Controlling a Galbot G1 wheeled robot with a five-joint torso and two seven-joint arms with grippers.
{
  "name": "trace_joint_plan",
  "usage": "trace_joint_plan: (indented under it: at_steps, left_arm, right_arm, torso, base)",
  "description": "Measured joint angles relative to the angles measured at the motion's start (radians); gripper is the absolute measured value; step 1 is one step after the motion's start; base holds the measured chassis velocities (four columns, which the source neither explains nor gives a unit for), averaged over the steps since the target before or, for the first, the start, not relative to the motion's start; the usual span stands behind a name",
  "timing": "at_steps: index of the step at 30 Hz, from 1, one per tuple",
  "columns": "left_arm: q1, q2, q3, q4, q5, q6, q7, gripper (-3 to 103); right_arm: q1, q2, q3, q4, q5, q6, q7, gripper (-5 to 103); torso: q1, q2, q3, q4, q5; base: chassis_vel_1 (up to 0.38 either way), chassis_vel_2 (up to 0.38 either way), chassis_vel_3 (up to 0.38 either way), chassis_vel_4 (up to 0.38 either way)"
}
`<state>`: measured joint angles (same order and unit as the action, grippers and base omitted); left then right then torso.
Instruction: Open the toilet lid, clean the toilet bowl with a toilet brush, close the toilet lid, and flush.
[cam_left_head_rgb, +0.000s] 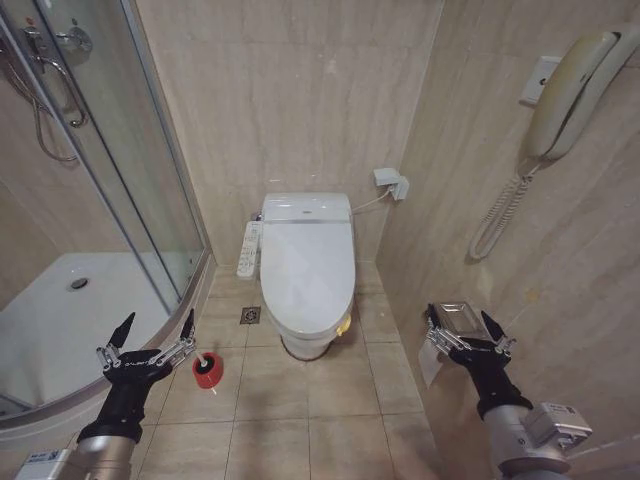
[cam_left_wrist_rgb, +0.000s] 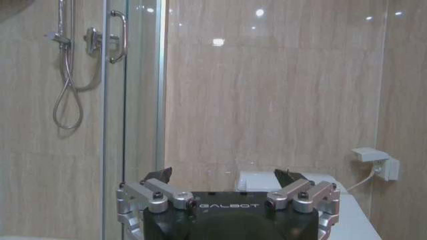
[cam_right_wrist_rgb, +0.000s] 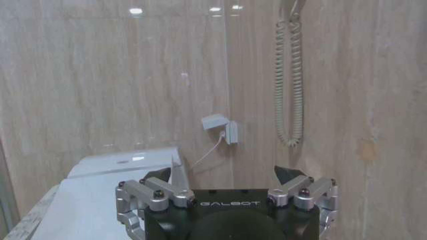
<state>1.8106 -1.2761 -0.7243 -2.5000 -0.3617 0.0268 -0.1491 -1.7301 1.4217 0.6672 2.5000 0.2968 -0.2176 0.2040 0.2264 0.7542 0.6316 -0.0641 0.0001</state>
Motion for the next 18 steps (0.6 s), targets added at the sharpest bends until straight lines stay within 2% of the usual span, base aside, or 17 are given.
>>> trace_joint_plan:
  at_steps: [10,18]
  left_arm:
    - [0.000,0.000,0.000,0.000,0.000,0.000,0.000,100]
    - [0.000,0.000,0.000,0.000,0.000,0.000,0.000,100]
  right_arm:
    - [0.000,0.000,0.000,0.000,0.000,0.000,0.000,100]
    - [0.000,0.000,0.000,0.000,0.000,0.000,0.000,100]
  torso:
    - [-0.001,0.000,0.000,-0.0002,-0.0002]
    - [0.000,0.000,0.000,0.0001,-0.0001]
  base:
    - [0.084,-0.083,-0.080,0.067]
    - [0.003,-0.004,-0.007,0.002]
